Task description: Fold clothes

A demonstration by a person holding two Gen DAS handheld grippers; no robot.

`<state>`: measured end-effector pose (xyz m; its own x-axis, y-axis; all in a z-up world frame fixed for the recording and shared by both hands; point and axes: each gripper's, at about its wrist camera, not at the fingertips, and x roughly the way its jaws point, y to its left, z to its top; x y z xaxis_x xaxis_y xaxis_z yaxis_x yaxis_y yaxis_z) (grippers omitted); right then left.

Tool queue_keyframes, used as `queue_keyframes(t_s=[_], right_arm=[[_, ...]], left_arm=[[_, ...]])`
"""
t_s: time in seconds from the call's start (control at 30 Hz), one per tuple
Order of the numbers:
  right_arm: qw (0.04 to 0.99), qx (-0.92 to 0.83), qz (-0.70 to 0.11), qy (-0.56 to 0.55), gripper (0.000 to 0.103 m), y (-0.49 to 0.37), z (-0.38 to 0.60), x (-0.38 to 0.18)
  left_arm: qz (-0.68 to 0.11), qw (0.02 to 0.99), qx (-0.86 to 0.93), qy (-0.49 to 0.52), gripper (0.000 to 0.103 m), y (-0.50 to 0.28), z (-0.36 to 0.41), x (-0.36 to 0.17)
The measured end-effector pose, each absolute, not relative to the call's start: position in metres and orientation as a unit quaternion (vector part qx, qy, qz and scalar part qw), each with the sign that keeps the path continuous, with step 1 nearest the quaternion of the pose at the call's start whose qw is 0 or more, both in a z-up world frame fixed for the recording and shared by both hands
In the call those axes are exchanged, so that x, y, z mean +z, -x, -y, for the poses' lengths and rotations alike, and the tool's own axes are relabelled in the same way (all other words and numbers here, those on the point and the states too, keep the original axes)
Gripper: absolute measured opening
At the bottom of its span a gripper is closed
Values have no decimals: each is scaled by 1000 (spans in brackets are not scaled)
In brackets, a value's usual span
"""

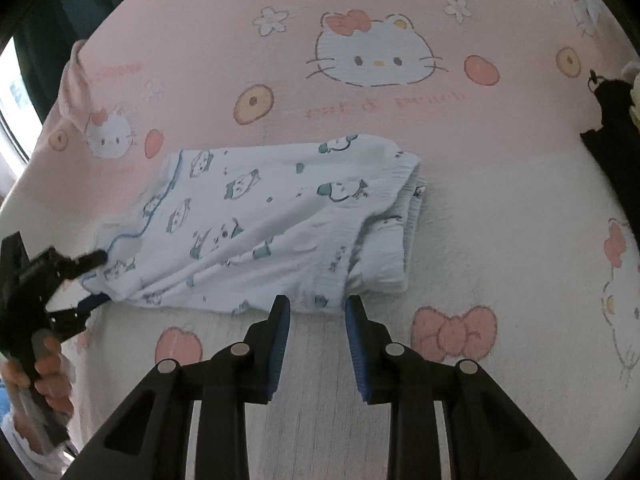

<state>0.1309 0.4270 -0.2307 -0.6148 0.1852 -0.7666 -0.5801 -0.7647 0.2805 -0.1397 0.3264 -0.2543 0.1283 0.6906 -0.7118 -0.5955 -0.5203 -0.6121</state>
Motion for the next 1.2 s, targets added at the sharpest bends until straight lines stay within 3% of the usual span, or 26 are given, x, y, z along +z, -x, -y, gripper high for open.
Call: queue_keyframes(t_s=[0.13,0.37,0.43,0.47,0.57,0.83,1.07,1.1,1.2], right_arm=[[217,862,-258,379,28,-124,-429,-231],[233,863,-160,420,26,-100,-411,-235],[241,862,-139,423,11,-98,-407,-236],[247,864,-131,420,10,-98,-405,-235],[263,864,-126,410,5,-102,-407,-226],[301,847,-137,416,4,-120,-417,-208],[367,787,-153,472,0,-128,-444,-240],[373,780,-172,471,0,-132,-452,-243],[320,795,-327,399,0,-160,-476,-238]], left_arm=[[72,473,648,593,63,152,-324,-258],[111,453,636,615,61,165,-323,-266],[80,441,657,606,33,157,-324,-262],[59,433,670,600,18,152,-326,-261],[54,434,680,589,14,152,-317,-259],[42,454,684,569,13,154,-298,-242],[70,422,675,602,12,163,-307,-266],[82,424,668,606,12,165,-305,-267],[79,439,657,608,13,164,-308,-265]])
